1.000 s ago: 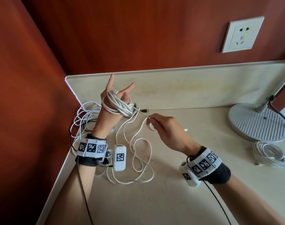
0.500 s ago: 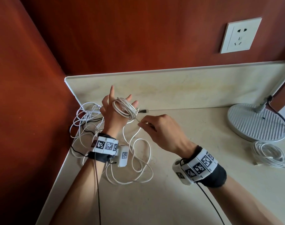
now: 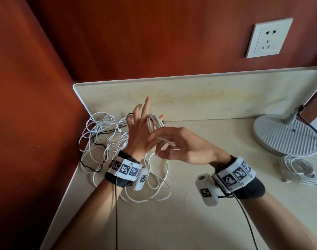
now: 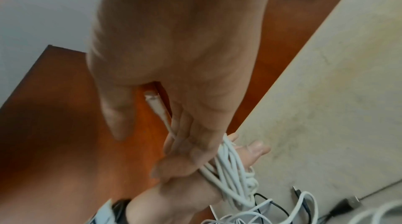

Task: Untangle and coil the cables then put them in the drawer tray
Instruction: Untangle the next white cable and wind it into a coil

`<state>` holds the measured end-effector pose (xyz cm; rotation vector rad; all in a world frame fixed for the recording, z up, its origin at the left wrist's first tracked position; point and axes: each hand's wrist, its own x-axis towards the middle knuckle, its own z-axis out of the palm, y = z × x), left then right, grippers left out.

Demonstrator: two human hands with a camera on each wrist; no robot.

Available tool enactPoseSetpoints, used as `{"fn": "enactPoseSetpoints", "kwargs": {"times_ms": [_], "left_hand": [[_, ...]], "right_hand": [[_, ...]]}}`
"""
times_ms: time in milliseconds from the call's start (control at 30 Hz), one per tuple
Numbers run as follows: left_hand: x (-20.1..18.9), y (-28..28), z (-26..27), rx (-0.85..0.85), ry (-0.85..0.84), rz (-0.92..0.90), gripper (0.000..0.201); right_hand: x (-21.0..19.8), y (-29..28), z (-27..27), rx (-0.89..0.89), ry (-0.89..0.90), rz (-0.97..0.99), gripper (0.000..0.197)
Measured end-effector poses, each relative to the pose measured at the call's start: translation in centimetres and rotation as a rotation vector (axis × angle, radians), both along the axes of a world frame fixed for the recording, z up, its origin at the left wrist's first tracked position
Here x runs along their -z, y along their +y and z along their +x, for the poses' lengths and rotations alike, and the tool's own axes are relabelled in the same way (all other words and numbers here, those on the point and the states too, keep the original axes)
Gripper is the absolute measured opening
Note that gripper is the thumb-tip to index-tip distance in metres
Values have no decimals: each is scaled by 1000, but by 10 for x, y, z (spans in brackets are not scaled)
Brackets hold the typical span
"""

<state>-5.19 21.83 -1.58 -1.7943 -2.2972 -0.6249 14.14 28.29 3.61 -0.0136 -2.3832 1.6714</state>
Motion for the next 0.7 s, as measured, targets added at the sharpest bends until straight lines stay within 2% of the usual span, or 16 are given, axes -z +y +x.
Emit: {"fn": "enactPoseSetpoints", "kwargs": {"times_ms": [100, 167, 233, 267, 333, 500, 533, 633, 700], "left_hand": [[0, -3, 2, 50, -29, 23, 47], [0, -4, 5, 98, -38, 31, 42], [-4, -8, 13, 135, -87, 31, 41], [-5, -11, 18, 161, -156, 54, 49], [-11, -17, 30, 205, -248, 93, 70], [-24, -28, 46, 215, -276, 65, 93], [-24, -29, 46, 206, -272, 64, 91], [-19, -23, 43, 160, -254, 114, 56], [-17, -21, 42, 116, -356, 116, 44]], "right_hand": [[-2, 6, 6, -95, -18, -104, 45], [0, 7, 5, -66, -31, -59, 37], [0, 7, 1, 9, -28, 42, 19], [0, 7, -1, 45, -17, 75, 14], [-1, 8, -3, 110, 15, 99, 17], [2, 7, -6, 242, 42, 169, 17], [4, 6, -7, 269, 61, 169, 18], [10, 2, -12, 389, 149, 177, 18], [13, -2, -15, 474, 198, 157, 16]]}}
